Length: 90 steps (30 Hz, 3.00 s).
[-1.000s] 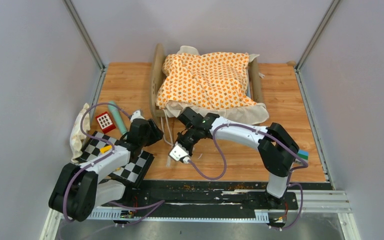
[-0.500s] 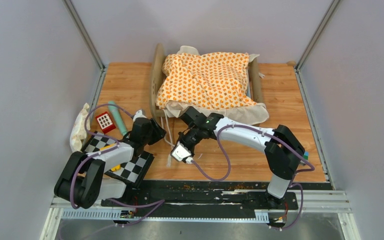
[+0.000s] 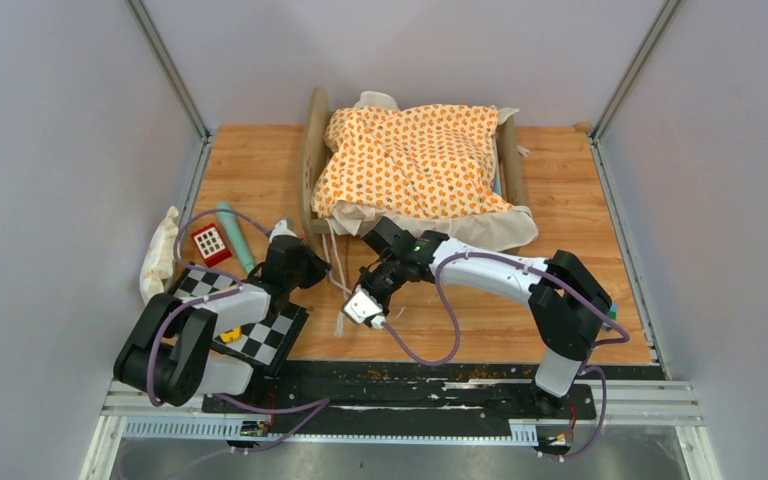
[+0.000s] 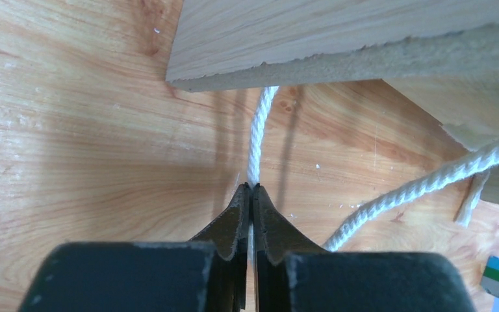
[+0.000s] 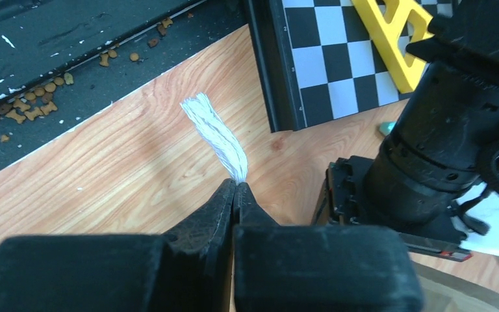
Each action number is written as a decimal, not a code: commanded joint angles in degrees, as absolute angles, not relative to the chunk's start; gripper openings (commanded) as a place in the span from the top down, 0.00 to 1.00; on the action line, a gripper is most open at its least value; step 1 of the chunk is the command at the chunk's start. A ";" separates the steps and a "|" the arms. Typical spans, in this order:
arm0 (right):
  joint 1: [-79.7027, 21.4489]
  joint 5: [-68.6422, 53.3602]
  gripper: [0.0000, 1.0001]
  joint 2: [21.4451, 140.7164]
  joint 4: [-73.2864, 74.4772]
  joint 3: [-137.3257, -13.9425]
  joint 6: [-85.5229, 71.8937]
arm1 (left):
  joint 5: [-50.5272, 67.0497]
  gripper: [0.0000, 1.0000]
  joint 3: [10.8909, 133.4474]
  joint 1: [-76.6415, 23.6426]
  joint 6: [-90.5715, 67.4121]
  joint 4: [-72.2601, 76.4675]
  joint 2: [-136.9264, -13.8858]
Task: Set up the pet bed
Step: Tie the ropes to the bed frame.
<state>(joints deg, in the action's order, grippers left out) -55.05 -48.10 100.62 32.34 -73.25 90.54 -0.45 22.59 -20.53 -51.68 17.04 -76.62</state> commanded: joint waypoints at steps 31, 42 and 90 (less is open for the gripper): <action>-56.96 -42.65 1.00 96.69 6.93 -63.48 57.91 | 4.40 1.00 20.79 -20.57 -41.16 14.47 -62.07; -56.98 -34.39 1.00 99.35 -1.11 -64.74 41.12 | 3.79 1.00 20.70 -20.57 -41.39 12.58 -59.43; -57.02 -4.42 1.00 109.06 13.50 -81.00 9.24 | 4.47 1.00 20.29 -20.57 -40.62 7.90 -53.43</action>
